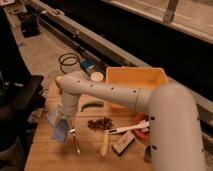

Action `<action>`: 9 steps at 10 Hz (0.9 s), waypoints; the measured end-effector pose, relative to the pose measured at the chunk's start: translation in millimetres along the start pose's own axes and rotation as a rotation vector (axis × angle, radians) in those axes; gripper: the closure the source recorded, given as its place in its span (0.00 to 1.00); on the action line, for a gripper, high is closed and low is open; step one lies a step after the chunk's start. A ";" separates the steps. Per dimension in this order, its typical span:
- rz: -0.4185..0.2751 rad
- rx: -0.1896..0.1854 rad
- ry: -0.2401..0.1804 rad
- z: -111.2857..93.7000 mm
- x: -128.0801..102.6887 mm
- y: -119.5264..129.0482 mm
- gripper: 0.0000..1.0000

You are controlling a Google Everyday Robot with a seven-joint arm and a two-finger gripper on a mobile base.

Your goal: Place sponge in paper cup

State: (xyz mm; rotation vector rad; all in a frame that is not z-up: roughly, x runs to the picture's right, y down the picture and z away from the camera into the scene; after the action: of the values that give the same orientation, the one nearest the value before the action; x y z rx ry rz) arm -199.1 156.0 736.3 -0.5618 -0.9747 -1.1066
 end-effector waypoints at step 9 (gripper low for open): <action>0.072 0.136 0.139 -90.6 54.2 48.6 1.00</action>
State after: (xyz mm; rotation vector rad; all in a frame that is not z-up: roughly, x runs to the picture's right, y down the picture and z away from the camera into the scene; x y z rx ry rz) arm -114.5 76.6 743.1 -0.4012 -0.8942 -0.9934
